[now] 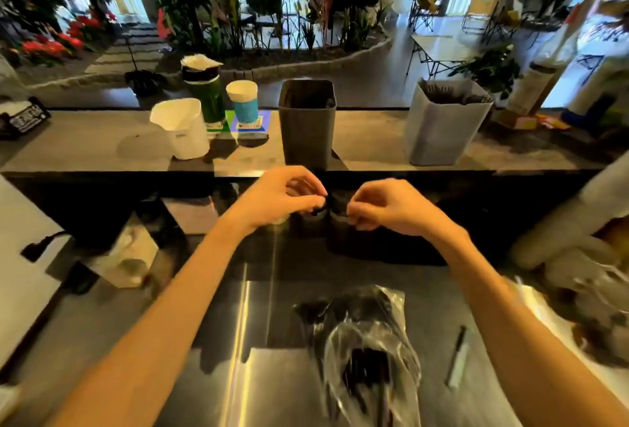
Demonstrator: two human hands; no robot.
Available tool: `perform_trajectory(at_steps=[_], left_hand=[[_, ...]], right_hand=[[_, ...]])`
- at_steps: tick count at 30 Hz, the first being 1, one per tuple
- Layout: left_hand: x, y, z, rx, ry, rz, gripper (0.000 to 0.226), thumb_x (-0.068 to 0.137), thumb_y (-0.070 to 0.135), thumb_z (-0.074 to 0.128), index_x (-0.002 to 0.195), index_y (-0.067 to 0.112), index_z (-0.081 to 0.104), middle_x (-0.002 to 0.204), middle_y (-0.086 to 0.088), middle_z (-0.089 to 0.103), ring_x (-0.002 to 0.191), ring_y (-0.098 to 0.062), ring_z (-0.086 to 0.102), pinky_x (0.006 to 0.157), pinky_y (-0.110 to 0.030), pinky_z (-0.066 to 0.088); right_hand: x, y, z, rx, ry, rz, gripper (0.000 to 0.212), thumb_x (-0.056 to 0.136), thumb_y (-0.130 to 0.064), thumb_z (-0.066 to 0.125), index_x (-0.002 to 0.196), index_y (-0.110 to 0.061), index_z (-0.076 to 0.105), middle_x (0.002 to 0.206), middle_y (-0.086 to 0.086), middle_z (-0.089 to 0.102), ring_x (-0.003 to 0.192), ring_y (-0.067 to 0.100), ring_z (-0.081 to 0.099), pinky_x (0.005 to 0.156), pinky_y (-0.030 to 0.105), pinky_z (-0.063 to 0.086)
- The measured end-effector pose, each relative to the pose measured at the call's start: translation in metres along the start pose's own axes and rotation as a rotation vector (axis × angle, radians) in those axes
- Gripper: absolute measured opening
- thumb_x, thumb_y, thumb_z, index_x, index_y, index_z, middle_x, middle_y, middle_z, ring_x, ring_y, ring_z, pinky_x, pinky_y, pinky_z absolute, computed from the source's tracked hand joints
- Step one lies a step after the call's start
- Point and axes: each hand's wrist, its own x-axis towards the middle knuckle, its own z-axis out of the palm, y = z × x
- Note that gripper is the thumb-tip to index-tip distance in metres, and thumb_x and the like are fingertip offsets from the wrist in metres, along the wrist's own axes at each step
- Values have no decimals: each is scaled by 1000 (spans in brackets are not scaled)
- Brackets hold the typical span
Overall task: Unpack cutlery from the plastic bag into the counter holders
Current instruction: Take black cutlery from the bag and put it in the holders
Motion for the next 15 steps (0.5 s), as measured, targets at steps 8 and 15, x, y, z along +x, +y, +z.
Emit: perform_trajectory(at_steps=[8, 15], left_hand=[[-94, -105, 173, -167, -495, -369, 20, 101, 12, 56, 105, 3, 73, 101, -13, 74, 95, -19, 70, 90, -32, 58], [-119, -149, 241, 213, -337, -513, 33, 101, 14, 50, 132, 8, 61, 132, -11, 62, 123, -26, 58, 104, -32, 44]], right_hand=[[-107, 150, 151, -200, -582, 658, 15, 98, -20, 61, 106, -11, 69, 90, 2, 71, 103, 26, 73, 76, 27, 56], [-143, 201, 191, -293, 129, 606, 43, 83, -19, 78, 122, -13, 59, 116, 5, 63, 109, 25, 64, 89, 40, 56]])
